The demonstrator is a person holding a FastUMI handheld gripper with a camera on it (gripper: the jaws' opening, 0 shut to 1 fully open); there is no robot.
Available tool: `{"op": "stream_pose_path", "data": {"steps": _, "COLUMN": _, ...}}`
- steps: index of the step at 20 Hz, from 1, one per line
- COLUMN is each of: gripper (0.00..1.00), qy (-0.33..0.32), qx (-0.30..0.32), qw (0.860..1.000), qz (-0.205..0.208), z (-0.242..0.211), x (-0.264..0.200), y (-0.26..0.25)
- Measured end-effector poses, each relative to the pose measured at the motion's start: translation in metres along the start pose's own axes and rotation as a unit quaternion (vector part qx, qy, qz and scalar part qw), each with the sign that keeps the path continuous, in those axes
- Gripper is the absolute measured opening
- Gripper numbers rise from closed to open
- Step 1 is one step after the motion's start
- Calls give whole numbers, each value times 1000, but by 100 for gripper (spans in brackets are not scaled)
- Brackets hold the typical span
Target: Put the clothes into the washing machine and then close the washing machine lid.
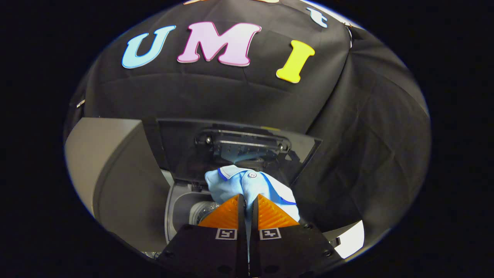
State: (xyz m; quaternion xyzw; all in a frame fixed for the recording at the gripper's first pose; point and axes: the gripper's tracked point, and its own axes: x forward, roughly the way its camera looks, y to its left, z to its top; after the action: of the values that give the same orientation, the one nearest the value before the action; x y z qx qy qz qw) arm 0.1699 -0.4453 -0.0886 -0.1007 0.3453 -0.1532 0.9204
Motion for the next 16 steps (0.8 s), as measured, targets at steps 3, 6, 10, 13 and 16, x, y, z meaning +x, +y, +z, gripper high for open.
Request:
{"op": "stream_pose_path", "data": {"steps": 3, "gripper": 7, "qy": 31, "qx": -6, "qw": 1000, "qz": -1, "z": -24, "x": 32, "y": 2}}
{"op": "stream_pose_path", "data": {"steps": 6, "gripper": 7, "qy": 56, "qx": -5, "qw": 998, "qz": -2, "z": -48, "x": 59, "y": 6}}
{"op": "stream_pose_path", "data": {"steps": 10, "gripper": 6, "qy": 98, "qx": -14, "qw": 995, "qz": -1, "z": -81, "x": 87, "y": 13}}
{"op": "stream_pose_path", "data": {"steps": 13, "gripper": 7, "qy": 130, "qx": -17, "qw": 991, "qz": -2, "z": -105, "x": 106, "y": 13}}
{"op": "stream_pose_path", "data": {"steps": 16, "gripper": 7, "qy": 168, "qx": -6, "qw": 986, "qz": 7, "z": -140, "x": 126, "y": 19}}
